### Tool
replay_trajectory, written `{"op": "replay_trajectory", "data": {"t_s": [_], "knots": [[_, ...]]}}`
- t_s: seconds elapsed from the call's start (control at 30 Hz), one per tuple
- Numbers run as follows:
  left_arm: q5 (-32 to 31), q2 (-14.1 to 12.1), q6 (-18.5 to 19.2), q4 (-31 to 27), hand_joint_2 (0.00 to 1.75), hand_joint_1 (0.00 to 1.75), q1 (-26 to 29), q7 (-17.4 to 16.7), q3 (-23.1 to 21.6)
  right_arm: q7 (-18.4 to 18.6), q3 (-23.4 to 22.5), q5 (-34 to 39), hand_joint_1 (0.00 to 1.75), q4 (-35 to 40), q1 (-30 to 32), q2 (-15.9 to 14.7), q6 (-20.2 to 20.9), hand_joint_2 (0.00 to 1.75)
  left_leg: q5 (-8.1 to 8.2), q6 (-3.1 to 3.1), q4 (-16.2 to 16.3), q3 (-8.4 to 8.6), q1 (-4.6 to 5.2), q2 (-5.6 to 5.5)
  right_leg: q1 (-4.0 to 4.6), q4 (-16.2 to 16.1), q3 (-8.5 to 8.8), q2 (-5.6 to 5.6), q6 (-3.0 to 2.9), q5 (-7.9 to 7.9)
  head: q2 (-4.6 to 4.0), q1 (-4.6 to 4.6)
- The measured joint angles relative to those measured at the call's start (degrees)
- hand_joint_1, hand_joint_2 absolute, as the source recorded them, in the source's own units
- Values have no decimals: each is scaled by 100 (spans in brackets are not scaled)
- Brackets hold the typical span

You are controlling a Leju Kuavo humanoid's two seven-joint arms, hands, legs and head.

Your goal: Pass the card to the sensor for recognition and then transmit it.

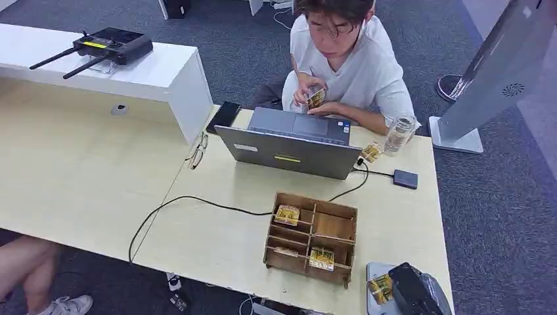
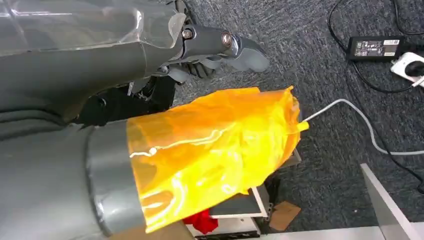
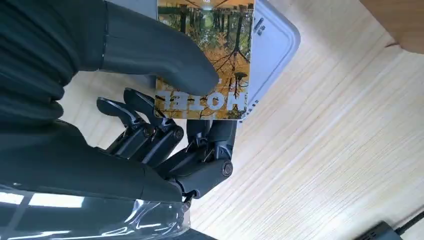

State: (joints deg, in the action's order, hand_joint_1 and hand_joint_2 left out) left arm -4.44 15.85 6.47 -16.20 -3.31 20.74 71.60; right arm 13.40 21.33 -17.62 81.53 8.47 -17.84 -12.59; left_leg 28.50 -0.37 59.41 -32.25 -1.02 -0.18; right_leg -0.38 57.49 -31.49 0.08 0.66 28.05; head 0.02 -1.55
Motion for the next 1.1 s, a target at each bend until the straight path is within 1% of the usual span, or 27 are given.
{"op": "replay_trajectory", "data": {"t_s": [1.1], "knots": [[83,0,0,0,0,0,-1,0,2,-61,-5,-221,175,-9,-29,70,4,175,-5,6,0,0,0,0,0,0,2,0,-2,-4,0,0]]}}
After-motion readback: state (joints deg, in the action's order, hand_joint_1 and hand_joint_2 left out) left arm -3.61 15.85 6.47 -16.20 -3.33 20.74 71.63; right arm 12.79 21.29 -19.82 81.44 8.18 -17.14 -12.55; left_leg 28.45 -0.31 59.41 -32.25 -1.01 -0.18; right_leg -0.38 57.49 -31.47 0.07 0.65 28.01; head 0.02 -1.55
